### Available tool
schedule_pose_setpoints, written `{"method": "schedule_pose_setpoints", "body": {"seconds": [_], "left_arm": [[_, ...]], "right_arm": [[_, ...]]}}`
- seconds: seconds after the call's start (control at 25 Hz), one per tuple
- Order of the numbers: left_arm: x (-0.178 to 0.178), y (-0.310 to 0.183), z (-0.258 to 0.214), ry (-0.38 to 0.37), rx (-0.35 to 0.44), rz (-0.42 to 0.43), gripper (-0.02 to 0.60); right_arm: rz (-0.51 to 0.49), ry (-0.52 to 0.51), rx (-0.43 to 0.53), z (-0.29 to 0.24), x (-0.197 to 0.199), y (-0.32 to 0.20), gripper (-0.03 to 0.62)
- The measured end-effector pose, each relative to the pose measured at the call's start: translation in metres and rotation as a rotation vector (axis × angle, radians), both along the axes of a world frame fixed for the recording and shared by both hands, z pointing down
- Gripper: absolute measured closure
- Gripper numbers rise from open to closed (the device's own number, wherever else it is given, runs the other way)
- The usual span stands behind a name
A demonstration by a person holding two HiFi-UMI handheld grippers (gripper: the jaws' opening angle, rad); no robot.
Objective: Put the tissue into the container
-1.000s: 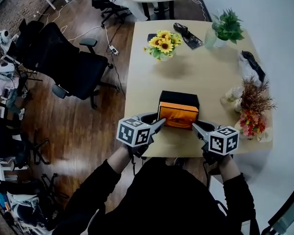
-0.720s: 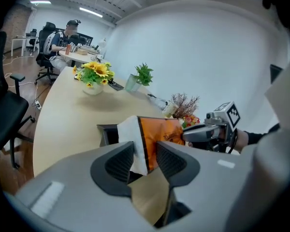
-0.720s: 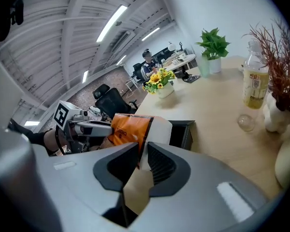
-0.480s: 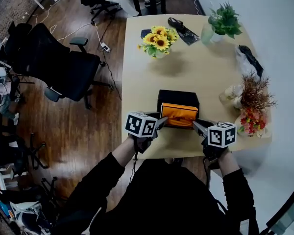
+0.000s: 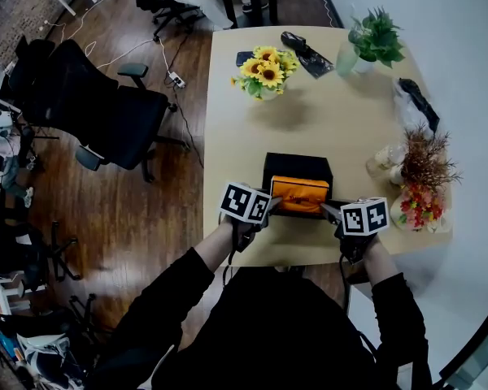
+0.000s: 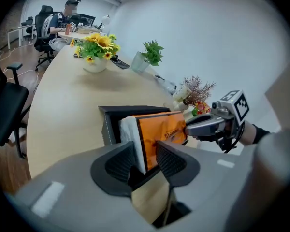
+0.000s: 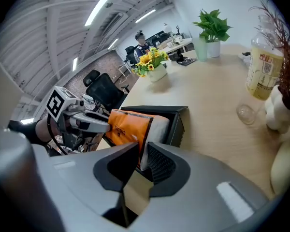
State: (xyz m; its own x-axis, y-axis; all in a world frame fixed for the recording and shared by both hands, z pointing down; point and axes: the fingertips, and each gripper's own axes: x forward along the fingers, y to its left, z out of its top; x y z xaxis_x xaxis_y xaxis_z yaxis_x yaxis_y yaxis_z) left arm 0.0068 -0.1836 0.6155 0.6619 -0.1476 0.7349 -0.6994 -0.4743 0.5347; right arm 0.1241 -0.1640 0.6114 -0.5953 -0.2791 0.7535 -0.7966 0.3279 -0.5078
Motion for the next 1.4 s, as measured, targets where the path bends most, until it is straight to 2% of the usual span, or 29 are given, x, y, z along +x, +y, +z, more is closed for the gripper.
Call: {"method": "schedule_pose_setpoints", "body": {"seconds": [0.44,0.68,0.92,1.12,1.4], "left_arm": [[0.001,0.000,0.004,-0.081,0.009,0.021,0.451],[0.000,0.000,0.006,-0.098,0.014,0.013,0.451],[-0.003,0.001,0.007,-0.170,0.052,0.017,0.446],[-0.005,-0.005,-0.006,-0.144,0.098,-0.031,0.446],[0.000,0.002,-0.010,-0.117,0.100,-0.040,0.446]], "right_arm": [[-0.021,0.002,-0.056,0.010,0.001,-0.001,0.537],[-0.031,-0.002,-0.057,0.011,0.001,-0.002,0.537],[-0.034,0.012,-0.036,0.009,0.000,-0.001,0.522],[-0.006,-0.008,0.005,-0.003,0.005,-0.007,0.507],[-0.005,-0.012,0.014,-0.004,0.008,-0.006,0.507]]}}
